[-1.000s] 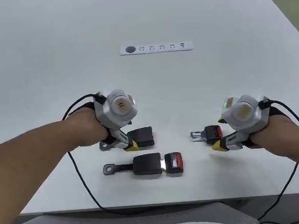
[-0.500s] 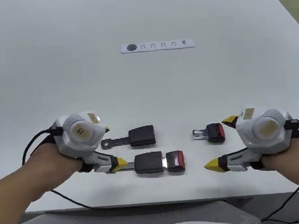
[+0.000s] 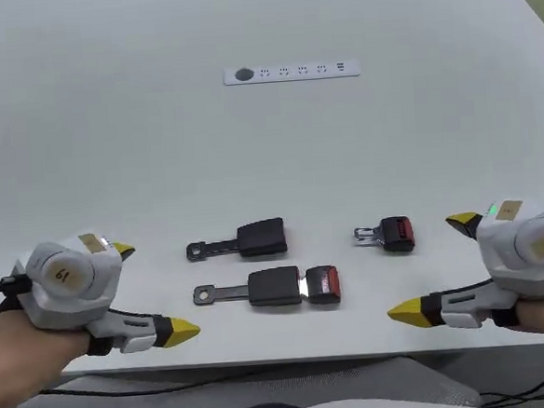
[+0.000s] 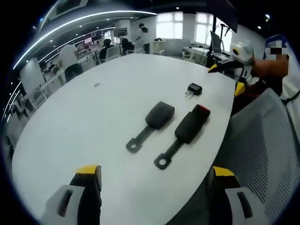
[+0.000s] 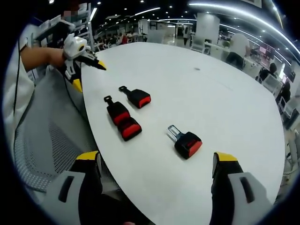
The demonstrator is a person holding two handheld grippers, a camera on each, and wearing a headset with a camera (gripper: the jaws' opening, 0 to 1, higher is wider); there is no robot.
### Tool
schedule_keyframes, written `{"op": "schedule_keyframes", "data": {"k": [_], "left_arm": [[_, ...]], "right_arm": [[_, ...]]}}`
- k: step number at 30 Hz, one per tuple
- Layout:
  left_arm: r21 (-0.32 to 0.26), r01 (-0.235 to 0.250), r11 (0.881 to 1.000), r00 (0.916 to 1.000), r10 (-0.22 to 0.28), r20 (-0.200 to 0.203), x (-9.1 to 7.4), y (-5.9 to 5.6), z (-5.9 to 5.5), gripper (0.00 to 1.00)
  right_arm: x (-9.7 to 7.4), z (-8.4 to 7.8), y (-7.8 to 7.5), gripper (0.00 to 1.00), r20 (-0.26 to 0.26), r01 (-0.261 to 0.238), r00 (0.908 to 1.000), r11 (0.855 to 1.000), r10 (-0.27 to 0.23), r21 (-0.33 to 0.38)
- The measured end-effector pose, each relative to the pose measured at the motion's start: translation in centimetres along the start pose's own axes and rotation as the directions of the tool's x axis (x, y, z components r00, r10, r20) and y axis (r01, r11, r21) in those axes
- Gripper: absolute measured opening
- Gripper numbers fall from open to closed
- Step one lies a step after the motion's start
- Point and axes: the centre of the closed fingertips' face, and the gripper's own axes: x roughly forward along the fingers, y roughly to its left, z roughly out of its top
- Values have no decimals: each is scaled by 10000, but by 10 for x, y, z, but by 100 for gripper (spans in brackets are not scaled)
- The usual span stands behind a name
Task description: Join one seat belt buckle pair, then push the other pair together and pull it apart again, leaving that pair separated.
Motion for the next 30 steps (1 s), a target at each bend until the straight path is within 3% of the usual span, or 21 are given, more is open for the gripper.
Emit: {"op": "schedule_keyframes", "data": {"k": [3, 6, 10, 19, 30], "left_arm": [[-327, -306, 9990, 9991, 316, 294, -4, 0, 8, 100], [-616, -284, 9977, 9987, 309, 405, -1, 0, 7, 100], [-926, -262, 9954, 9984, 307, 471, 0, -2, 7, 100], [-1173, -278, 9927, 9981, 339, 510, -1, -3, 4, 100], [-1370, -339, 9900, 9980, 409, 485, -3, 3, 0, 100]], "right_arm": [[-1, 0, -5, 100, 39, 191, 9998, 9998, -192, 112], [-1, 1, -7, 100, 209, 299, 9993, 9985, -309, 460], [1, -1, -7, 100, 202, 368, 9991, 9985, -377, 414], [3, -4, 3, 100, 153, 264, 9995, 9977, -274, 631], [2, -1, -4, 100, 171, 415, 9989, 9963, -429, 748]]}}
